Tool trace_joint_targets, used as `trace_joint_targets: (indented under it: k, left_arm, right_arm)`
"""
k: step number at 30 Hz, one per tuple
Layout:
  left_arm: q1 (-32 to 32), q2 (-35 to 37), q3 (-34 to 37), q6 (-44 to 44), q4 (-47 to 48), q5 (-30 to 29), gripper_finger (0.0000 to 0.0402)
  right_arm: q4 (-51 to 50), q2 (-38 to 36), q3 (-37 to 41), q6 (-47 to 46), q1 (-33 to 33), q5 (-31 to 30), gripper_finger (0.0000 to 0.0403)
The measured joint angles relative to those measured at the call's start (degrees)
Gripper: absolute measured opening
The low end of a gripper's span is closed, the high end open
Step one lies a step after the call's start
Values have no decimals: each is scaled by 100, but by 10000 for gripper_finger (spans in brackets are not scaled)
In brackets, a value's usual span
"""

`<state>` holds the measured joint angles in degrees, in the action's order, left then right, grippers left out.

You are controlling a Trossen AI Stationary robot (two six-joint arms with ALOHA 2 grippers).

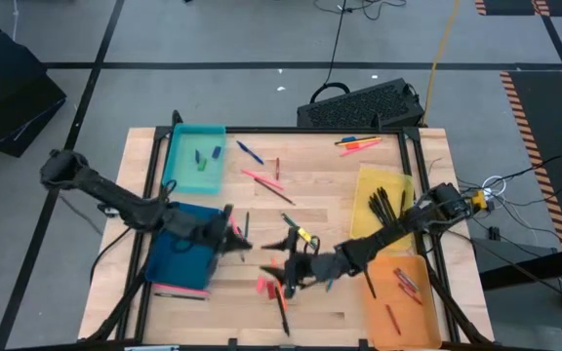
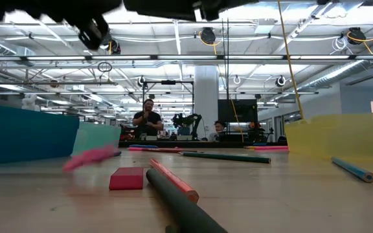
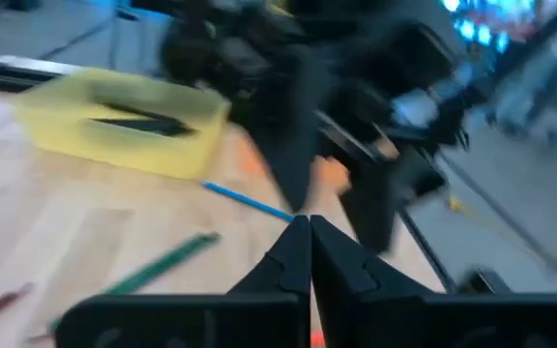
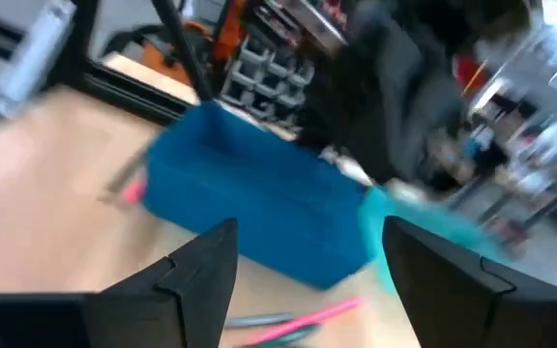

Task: Sort crayons/erasers/pens/pencils in bins
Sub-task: Put the pink eraser into the light blue bin

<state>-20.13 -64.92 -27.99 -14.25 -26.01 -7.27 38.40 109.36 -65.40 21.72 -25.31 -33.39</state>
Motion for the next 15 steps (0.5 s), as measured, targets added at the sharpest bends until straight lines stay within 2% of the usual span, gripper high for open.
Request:
trace_joint_targets:
  k: [4, 8, 11, 15]
  left_arm:
    - [737, 0, 303, -152, -76, 423, 6]
    - [685, -8, 275, -108, 205, 577, 23]
    - [432, -38, 82, -22, 720, 294, 33]
    - [145, -31, -331, 6, 1558, -375, 36]
  right_arm:
    - [-216, -40, 16, 595, 169, 70, 249]
    - [-1352, -378, -7, 247, 208, 407, 249]
    - [-2571, -619, -244, -197, 253, 1004, 249]
    - [-3827, -494, -862, -618, 427, 2097, 249]
